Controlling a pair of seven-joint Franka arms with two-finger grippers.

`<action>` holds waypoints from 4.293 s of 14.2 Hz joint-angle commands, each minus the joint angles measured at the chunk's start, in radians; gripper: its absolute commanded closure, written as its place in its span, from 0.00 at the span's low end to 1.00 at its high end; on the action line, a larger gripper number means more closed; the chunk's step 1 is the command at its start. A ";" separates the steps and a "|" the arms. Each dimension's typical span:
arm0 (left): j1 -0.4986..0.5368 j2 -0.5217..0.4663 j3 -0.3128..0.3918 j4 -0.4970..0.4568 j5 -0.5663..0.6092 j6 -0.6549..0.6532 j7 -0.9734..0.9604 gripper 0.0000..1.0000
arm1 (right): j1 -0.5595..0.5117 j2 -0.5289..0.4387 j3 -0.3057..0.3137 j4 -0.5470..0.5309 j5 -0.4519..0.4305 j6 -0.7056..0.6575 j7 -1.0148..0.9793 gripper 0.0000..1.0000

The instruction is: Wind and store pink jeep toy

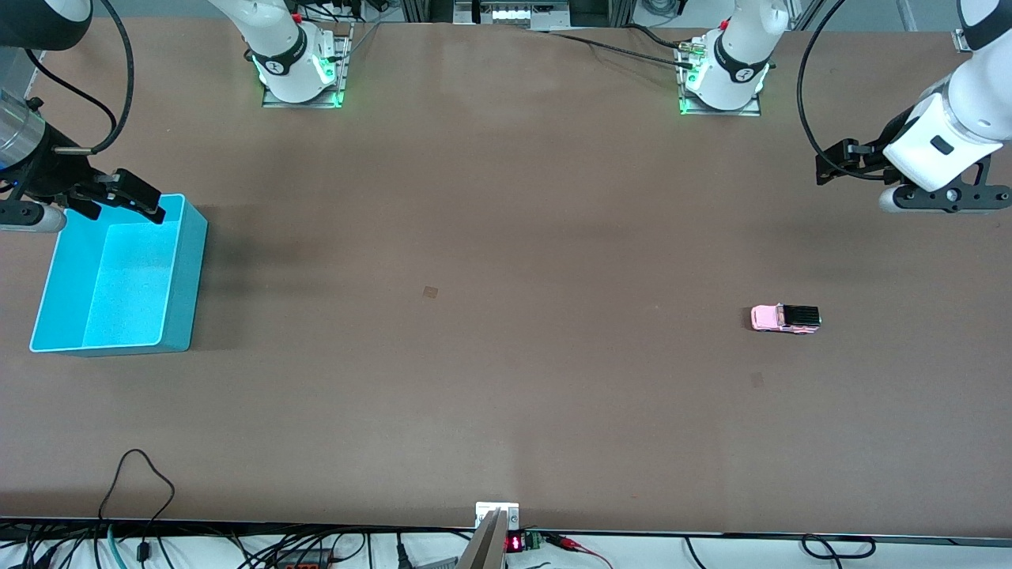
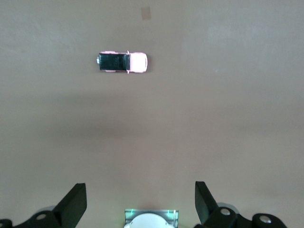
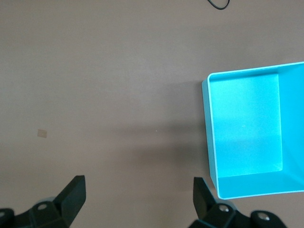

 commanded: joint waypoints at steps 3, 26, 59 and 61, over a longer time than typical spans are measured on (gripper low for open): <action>0.004 0.043 0.003 0.052 0.011 -0.056 0.324 0.00 | -0.009 -0.004 0.016 0.012 -0.008 -0.015 0.005 0.00; 0.152 0.470 0.012 -0.322 0.085 0.985 1.596 0.00 | 0.013 -0.010 -0.007 0.004 -0.017 -0.002 -0.004 0.00; 0.427 0.665 0.019 -0.220 0.091 0.966 1.903 0.86 | 0.013 -0.013 -0.007 0.003 -0.014 0.004 -0.004 0.00; 0.458 0.668 0.019 -0.217 0.091 0.967 1.941 0.86 | 0.013 -0.013 -0.007 0.003 -0.014 0.004 -0.004 0.00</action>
